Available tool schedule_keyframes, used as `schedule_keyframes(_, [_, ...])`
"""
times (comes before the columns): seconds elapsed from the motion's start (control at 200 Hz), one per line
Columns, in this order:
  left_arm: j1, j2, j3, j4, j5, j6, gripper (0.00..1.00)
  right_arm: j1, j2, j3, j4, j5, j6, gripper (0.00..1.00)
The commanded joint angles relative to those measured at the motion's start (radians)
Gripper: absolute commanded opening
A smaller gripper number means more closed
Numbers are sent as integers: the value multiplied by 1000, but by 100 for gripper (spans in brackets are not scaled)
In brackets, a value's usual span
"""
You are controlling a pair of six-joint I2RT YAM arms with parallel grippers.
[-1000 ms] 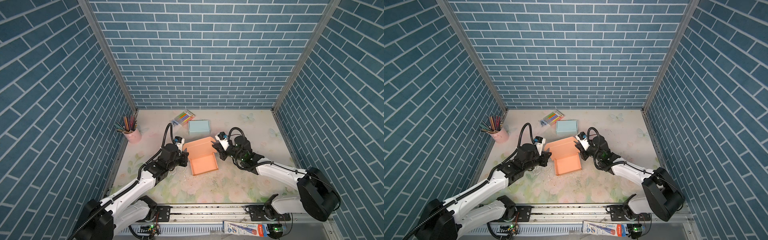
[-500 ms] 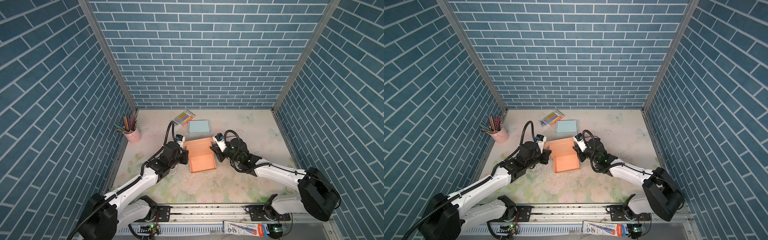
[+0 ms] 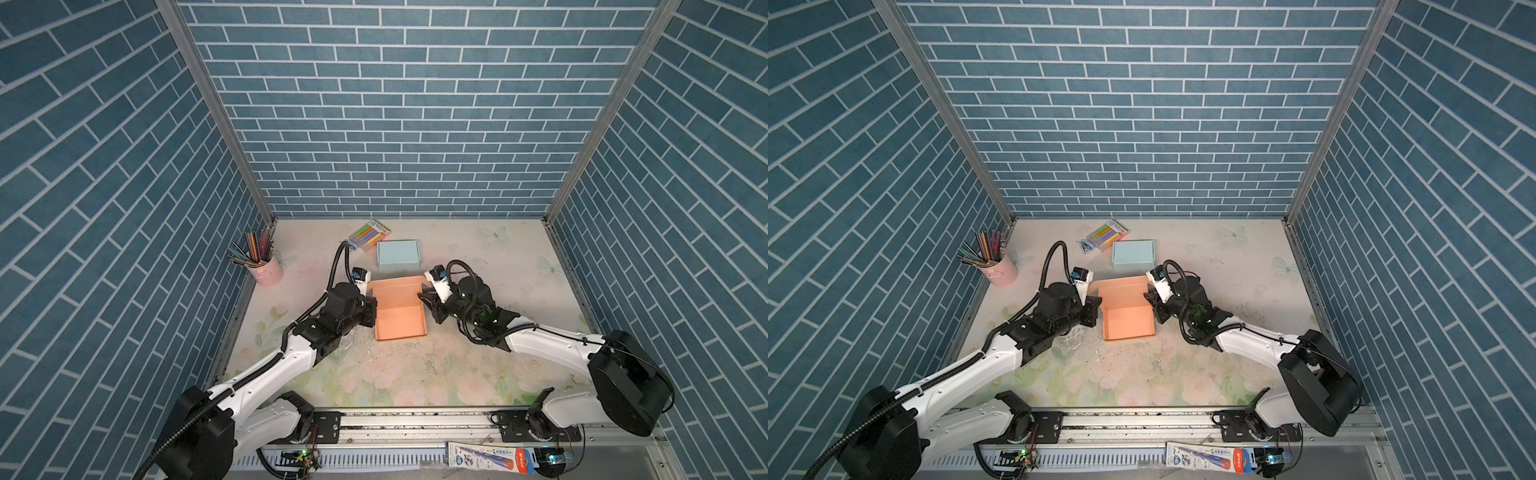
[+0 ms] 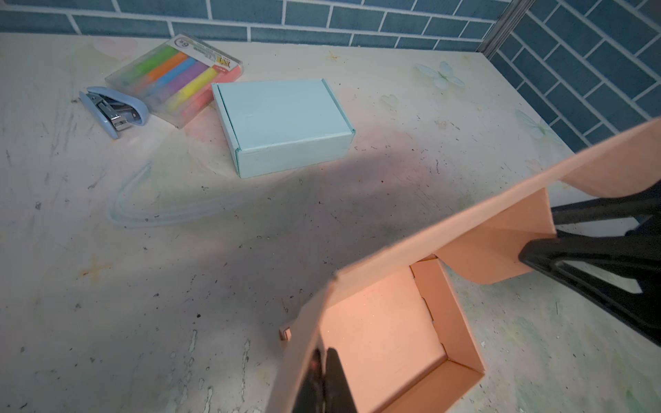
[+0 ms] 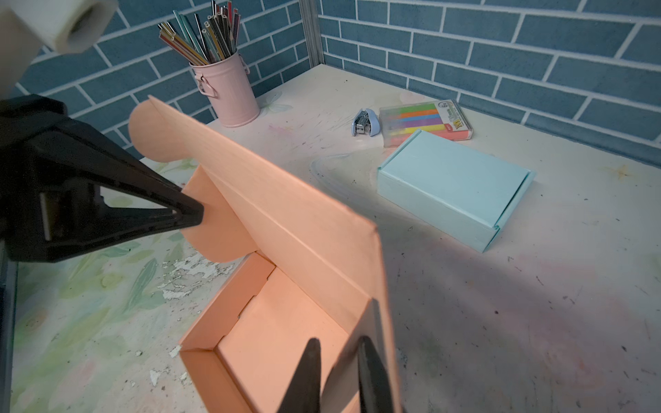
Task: Fold the paper box
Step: 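Hold the pink lid with both grippers and fold it down over the box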
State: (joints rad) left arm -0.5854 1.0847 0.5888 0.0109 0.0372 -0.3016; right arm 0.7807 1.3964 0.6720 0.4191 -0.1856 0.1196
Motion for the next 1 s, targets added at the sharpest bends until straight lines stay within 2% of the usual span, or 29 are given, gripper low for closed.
schedule_keyframes(0.0, [-33,14,4,126,35,50,5,18,3,-18,27,-48,35,24])
schedule_keyframes(0.3, [-100,74,-38,166,-43,88,5,19,15,-26,18,-7,45,24])
schedule_keyframes(0.585, [-115,68,-124,240,-55,66,5,18,14,5,-113,71,55,24])
schedule_keyframes(0.795, [-161,72,-126,250,-103,18,5,21,-19,-17,-115,92,68,25])
schedule_keyframes(0.995, [-247,119,-111,245,-263,-53,6,31,-40,-41,-119,106,71,25])
